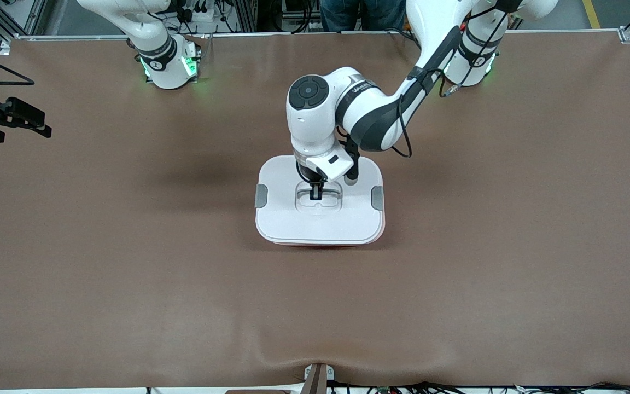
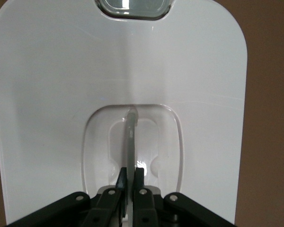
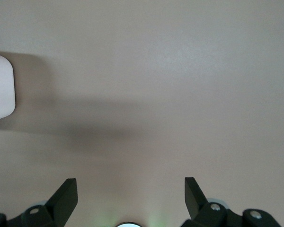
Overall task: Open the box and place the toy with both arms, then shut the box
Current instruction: 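Lower the lid onto the box and press it down with the left gripper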
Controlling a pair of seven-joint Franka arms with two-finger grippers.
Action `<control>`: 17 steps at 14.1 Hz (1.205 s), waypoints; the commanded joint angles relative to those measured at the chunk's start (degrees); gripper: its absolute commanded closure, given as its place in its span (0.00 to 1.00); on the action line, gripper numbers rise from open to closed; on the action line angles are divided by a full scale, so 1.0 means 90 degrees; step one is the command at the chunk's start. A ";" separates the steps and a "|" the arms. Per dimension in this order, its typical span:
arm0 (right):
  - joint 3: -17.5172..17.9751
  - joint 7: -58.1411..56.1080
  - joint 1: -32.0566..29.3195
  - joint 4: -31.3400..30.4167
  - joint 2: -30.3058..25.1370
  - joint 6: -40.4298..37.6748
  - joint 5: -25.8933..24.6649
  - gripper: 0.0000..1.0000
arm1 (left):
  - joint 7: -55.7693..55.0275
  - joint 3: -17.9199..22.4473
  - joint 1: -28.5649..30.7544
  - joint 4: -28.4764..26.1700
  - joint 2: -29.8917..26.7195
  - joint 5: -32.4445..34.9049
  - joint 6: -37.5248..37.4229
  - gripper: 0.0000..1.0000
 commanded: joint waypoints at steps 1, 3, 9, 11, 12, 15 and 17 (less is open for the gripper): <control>0.0037 -0.0113 -0.0098 -0.0202 -0.0171 0.0075 0.0132 0.00 | -0.0018 0.0020 -0.0032 0.0019 0.0007 0.0163 -0.0019 1.00; 0.0028 -0.0113 -0.0089 -0.0192 -0.0171 0.0075 0.0132 0.00 | 0.0002 0.0030 -0.0013 -0.0069 -0.0013 0.0163 -0.0019 1.00; 0.0037 -0.0113 -0.0089 -0.0192 -0.0161 0.0085 0.0132 0.00 | 0.0080 0.0020 0.0026 -0.0118 -0.0022 0.0212 -0.0019 1.00; 0.0037 -0.0113 -0.0089 -0.0202 -0.0161 0.0085 0.0132 0.00 | 0.0080 0.0020 0.0065 -0.0128 -0.0032 0.0212 -0.0018 1.00; 0.0037 -0.0113 -0.0079 -0.0192 -0.0161 0.0075 0.0132 0.00 | 0.0080 0.0020 0.0066 -0.0138 -0.0023 0.0212 -0.0009 1.00; 0.0037 -0.0113 -0.0079 -0.0192 -0.0161 0.0075 0.0132 0.00 | 0.0070 0.0010 0.0085 -0.0167 -0.0061 0.0203 -0.0019 1.00; 0.0037 -0.0113 -0.0079 -0.0192 -0.0161 0.0075 0.0132 0.00 | 0.0070 0.0010 0.0104 -0.0167 -0.0100 0.0202 -0.0009 1.00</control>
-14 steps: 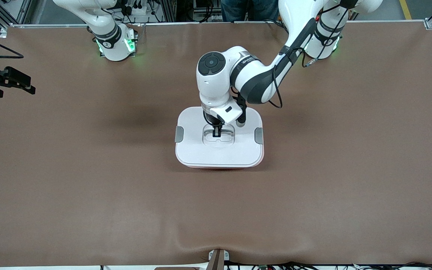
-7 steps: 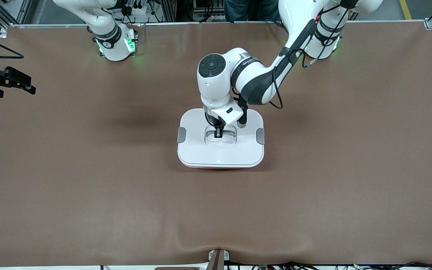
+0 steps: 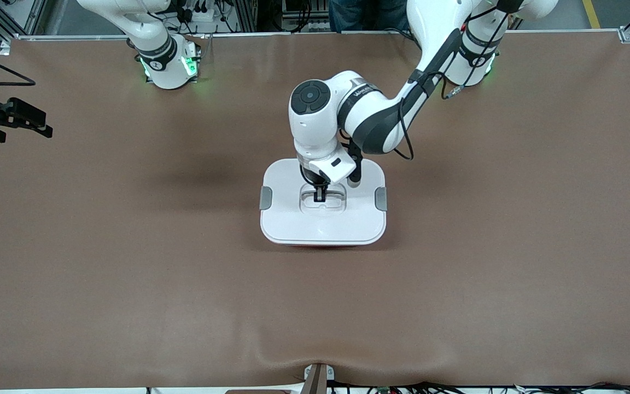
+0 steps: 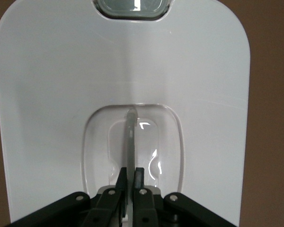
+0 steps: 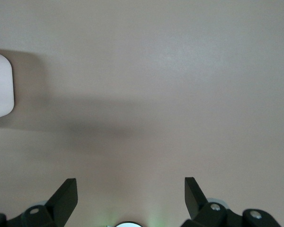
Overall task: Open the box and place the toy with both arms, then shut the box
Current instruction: 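Lower the lid onto the box and press it down with the left gripper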
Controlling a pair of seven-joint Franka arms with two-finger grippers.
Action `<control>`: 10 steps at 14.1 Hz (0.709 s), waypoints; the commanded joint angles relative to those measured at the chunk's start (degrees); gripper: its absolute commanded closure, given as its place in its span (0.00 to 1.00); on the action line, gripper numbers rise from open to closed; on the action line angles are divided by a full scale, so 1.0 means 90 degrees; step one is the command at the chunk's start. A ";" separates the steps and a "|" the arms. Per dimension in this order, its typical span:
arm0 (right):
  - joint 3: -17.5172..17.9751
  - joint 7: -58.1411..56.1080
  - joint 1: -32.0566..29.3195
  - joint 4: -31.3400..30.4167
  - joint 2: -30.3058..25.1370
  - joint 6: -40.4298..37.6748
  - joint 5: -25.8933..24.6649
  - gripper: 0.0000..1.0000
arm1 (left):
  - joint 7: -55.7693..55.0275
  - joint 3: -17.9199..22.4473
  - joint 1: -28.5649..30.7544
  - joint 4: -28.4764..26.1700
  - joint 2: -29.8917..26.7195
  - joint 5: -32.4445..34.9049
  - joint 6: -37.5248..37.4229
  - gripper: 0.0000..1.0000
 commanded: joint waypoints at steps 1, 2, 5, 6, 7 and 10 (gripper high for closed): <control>0.0037 -0.0098 -0.0079 -0.0160 -0.0161 0.0083 0.0131 0.00 | 0.0043 -0.0011 0.0061 -0.0054 -0.0104 0.0127 -0.0018 1.00; 0.0037 -0.0098 -0.0079 -0.0160 -0.0151 0.0073 0.0131 0.00 | 0.0043 -0.0011 0.0061 -0.0064 -0.0104 0.0127 -0.0018 1.00; 0.0037 -0.0098 -0.0069 -0.0160 -0.0151 0.0083 0.0131 0.00 | 0.0043 -0.0011 0.0071 -0.0190 -0.0124 0.0127 0.0175 1.00; 0.0037 -0.0098 -0.0069 -0.0160 -0.0151 0.0083 0.0131 0.00 | 0.0033 -0.0011 0.0071 -0.0249 -0.0163 0.0117 0.0264 1.00; 0.0037 -0.0098 -0.0069 -0.0160 -0.0151 0.0083 0.0131 0.00 | 0.0042 -0.0011 0.0071 -0.0259 -0.0182 0.0117 0.0304 1.00; 0.0037 -0.0098 -0.0059 -0.0160 -0.0151 0.0083 0.0131 0.00 | 0.0043 -0.0021 0.0110 -0.0279 -0.0202 0.0117 0.0314 1.00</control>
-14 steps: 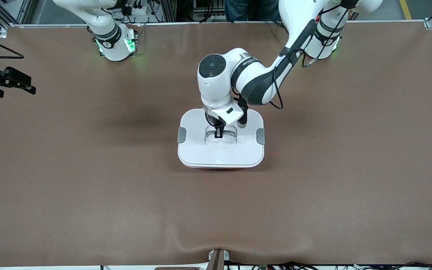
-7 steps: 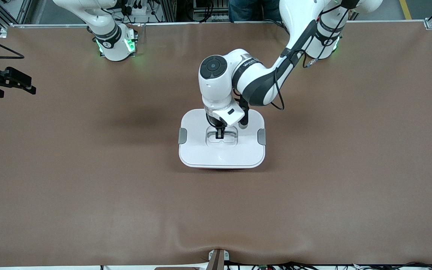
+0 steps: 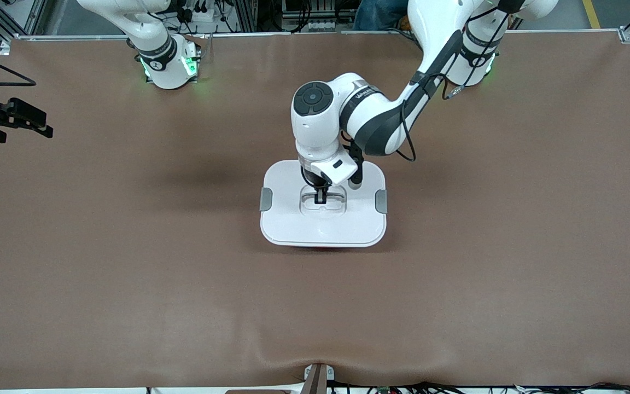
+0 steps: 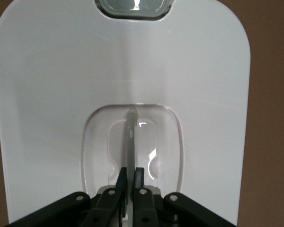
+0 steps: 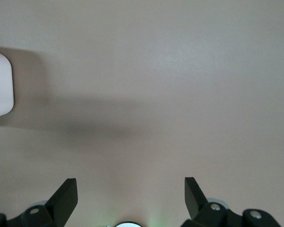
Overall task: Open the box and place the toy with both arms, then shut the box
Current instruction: 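Lower the lid onto the box and press it down with the left gripper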
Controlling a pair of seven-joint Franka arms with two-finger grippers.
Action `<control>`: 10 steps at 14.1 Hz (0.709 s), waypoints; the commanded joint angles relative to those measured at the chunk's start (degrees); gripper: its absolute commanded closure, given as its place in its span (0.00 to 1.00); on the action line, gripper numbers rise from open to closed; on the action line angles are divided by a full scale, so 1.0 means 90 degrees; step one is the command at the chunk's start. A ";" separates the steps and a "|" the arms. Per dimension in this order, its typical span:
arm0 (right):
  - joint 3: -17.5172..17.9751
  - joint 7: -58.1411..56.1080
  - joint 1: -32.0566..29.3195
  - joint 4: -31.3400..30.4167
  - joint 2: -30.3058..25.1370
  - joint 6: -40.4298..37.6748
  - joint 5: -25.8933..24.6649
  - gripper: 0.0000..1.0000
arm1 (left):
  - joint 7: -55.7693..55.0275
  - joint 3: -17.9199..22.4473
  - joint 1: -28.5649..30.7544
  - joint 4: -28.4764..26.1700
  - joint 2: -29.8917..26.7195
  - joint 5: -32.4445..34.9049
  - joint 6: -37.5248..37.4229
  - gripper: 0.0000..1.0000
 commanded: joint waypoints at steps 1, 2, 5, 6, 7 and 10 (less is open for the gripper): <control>0.0035 -0.0085 -0.0059 -0.0147 -0.0151 0.0072 0.0131 0.00 | 0.0041 -0.0028 0.0074 -0.0221 -0.0197 0.0117 0.0150 1.00; 0.0035 -0.0085 -0.0059 -0.0147 -0.0151 0.0072 0.0131 0.00 | 0.0041 -0.0028 0.0074 -0.0221 -0.0197 0.0117 0.0150 1.00; 0.0035 -0.0085 -0.0059 -0.0147 -0.0142 0.0072 0.0131 0.00 | 0.0041 -0.0038 0.0113 -0.0512 -0.0343 0.0088 0.0276 1.00; 0.0035 -0.0085 -0.0059 -0.0147 -0.0142 0.0072 0.0131 0.00 | 0.0041 -0.0028 0.0113 -0.0736 -0.0479 0.0078 0.0470 1.00; 0.0035 -0.0085 -0.0050 -0.0147 -0.0142 0.0072 0.0131 0.00 | 0.0041 -0.0038 0.0113 -0.0932 -0.0577 0.0078 0.0675 1.00; 0.0035 -0.0085 -0.0050 -0.0147 -0.0142 0.0072 0.0131 0.00 | 0.0031 -0.0048 0.0192 -0.1110 -0.0666 0.0058 0.0941 1.00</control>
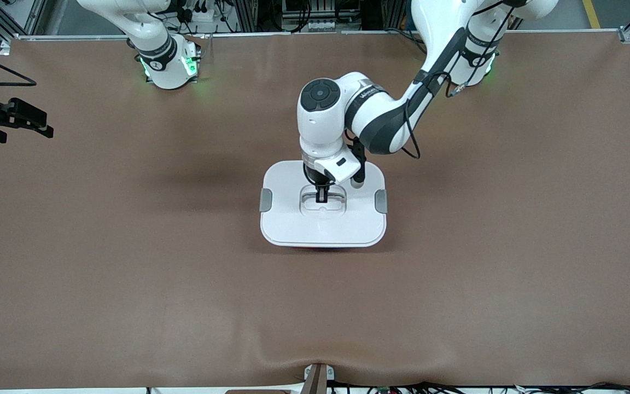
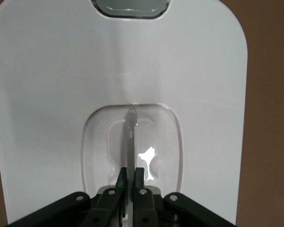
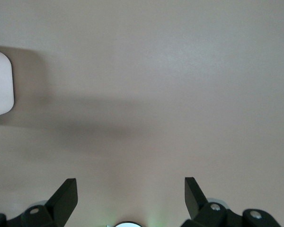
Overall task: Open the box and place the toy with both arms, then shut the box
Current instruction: 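Lower the lid onto the box and press it down with the left gripper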
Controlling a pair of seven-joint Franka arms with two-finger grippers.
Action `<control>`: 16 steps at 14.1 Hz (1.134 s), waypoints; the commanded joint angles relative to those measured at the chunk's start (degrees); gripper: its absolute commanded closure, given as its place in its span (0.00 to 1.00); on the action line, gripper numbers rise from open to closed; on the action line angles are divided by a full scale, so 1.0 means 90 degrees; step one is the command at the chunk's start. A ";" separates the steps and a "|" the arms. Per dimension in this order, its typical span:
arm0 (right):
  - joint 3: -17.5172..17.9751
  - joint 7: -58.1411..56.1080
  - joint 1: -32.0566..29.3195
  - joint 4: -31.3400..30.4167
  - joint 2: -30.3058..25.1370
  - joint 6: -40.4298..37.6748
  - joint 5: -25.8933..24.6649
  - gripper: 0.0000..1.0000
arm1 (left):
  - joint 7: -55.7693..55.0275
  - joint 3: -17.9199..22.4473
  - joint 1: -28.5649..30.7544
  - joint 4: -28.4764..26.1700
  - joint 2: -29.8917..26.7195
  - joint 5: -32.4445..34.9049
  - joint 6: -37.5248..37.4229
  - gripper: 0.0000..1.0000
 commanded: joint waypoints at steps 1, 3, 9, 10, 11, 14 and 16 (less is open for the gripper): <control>0.0029 -0.0067 -0.0050 -0.0137 -0.0142 0.0068 0.0131 0.00 | 0.0031 -0.0046 0.0105 -0.0411 -0.0326 0.0058 0.0235 1.00; 0.0029 -0.0067 -0.0040 -0.0137 -0.0142 0.0068 0.0131 0.00 | 0.0041 -0.0046 0.0105 -0.0431 -0.0394 0.0039 0.0235 1.00; 0.0029 -0.0067 -0.0040 -0.0137 -0.0142 0.0068 0.0131 0.00 | 0.0041 -0.0046 0.0086 -0.0441 -0.0258 0.0058 0.0235 1.00; 0.0029 -0.0067 -0.0040 -0.0137 -0.0142 0.0068 0.0131 0.00 | 0.0041 -0.0046 0.0086 -0.0431 -0.0238 0.0058 0.0244 1.00; 0.0029 -0.0067 -0.0040 -0.0137 -0.0142 0.0068 0.0131 0.00 | 0.0041 -0.0046 0.0076 -0.0412 -0.0229 0.0058 0.0245 1.00; 0.0029 -0.0067 -0.0040 -0.0137 -0.0142 0.0068 0.0131 0.00 | 0.0021 -0.0046 0.0086 -0.0343 -0.0248 0.0029 0.0313 1.00; 0.0029 -0.0067 -0.0040 -0.0137 -0.0142 0.0068 0.0131 0.00 | 0.0002 -0.0046 0.0086 -0.0343 -0.0229 0.0029 0.0342 1.00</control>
